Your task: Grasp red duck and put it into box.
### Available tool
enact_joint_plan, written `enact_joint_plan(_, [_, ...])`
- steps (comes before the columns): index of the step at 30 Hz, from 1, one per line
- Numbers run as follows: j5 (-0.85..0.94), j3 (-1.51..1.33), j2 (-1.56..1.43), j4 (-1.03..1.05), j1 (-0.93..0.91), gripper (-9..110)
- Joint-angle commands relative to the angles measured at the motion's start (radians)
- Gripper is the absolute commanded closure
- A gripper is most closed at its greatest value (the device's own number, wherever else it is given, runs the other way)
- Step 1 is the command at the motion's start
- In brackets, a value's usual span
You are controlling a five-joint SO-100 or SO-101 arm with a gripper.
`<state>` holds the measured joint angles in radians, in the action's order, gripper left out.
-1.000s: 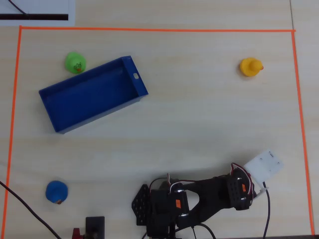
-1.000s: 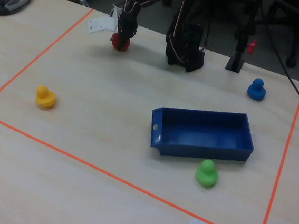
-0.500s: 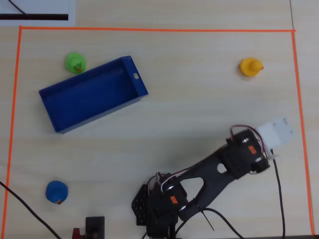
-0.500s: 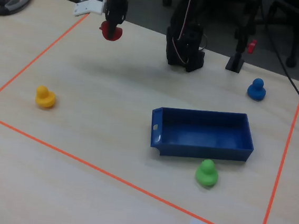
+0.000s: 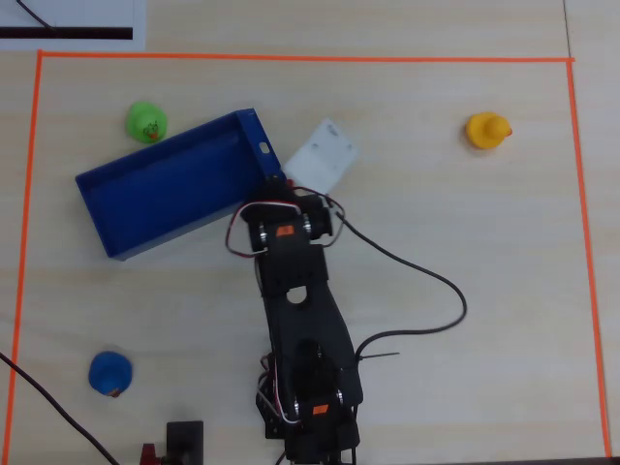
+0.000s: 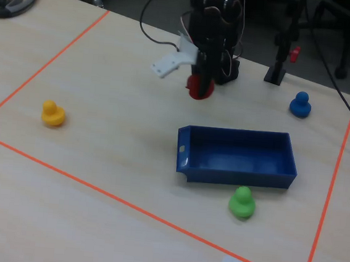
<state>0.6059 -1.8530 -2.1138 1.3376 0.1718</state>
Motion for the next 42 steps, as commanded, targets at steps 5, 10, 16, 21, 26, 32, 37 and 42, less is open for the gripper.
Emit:
enact_joint_plan(5, [-0.146,0.049,0.158,-0.238,0.169,101])
enact_joint_plan(10, [-0.117,0.009,0.278,-0.393,0.189,101])
enact_joint_plan(16, [-0.086,-0.008,0.390,-0.512,0.202,85])
enact_joint_plan(21, [-0.044,-0.025,0.408,-0.505,0.221,68])
enact_joint_plan(26, [-0.015,-0.021,0.282,-0.403,0.187,65])
enact_joint_plan(32, [0.110,0.123,-0.153,-0.091,0.020,98])
enact_joint_plan(37, [0.333,0.044,-0.525,0.048,-0.216,101])
enact_joint_plan(42, [0.492,-0.397,-0.982,0.058,-0.293,101])
